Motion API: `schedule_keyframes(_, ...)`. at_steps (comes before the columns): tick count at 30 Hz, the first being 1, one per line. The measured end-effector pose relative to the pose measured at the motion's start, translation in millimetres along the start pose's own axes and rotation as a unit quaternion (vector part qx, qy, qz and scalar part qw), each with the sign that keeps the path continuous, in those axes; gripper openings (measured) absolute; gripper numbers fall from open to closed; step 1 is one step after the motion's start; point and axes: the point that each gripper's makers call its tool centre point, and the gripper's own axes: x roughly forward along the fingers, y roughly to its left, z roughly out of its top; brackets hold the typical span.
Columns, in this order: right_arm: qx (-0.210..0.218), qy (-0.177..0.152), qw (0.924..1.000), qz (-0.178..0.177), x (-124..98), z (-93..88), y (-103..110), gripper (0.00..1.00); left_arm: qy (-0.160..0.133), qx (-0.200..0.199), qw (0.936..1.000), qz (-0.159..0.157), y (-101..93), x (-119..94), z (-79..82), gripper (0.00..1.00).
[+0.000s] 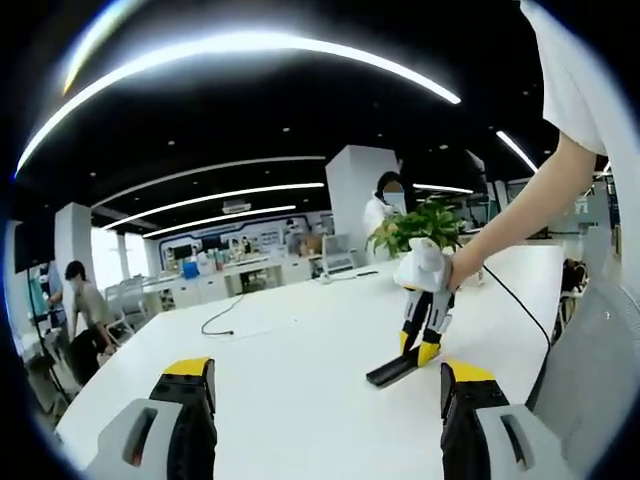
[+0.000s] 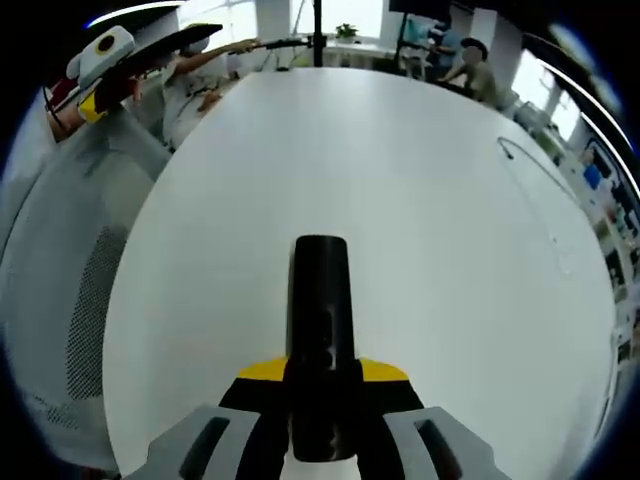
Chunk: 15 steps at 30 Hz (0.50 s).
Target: Press the specified remote control buttons in sequence, fully releasing each button before pressing the next.
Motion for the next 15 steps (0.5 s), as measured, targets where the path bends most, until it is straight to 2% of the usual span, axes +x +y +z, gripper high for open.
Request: schedule_keyframes(15,-0.001,0.014,0.9999,0.001,-1.6,-2.6,-16.3,0.21,-0.002,-0.006,1.0000,0.001,0.6,-0.9,0.1,0.96)
